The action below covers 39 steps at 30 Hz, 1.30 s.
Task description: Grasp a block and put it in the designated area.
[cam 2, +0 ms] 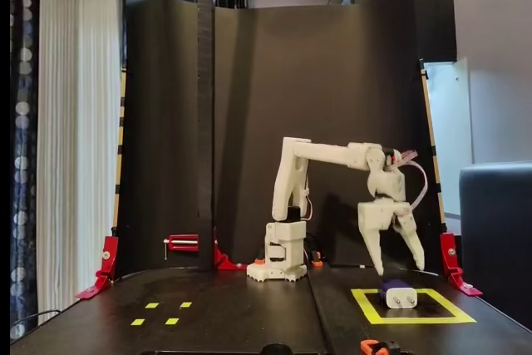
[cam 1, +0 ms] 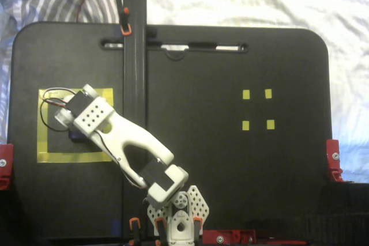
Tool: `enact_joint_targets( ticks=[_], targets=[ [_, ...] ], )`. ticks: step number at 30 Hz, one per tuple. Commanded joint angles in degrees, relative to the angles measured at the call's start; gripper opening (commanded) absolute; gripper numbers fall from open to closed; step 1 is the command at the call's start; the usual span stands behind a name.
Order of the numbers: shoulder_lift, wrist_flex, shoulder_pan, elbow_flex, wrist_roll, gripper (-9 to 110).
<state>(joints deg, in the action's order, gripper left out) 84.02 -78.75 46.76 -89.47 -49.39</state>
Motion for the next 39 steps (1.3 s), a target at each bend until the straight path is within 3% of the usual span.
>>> enact_joint_targets(
  ticks=[1, 10, 13, 23, 39],
  targets=[
    [2.99, -0.09, -0.53, 0.88, 0.18, 30],
    [3.25, 0.62, -1.05, 0.97, 0.44, 3],
    [3.43, 0.7, -1.14, 0.97, 0.44, 0],
    [7.03, 2.9, -5.45, 0.97, 0.53, 0],
    [24.87, 19.25, -31.73, -2.9, 5.8, 0]
  ],
)
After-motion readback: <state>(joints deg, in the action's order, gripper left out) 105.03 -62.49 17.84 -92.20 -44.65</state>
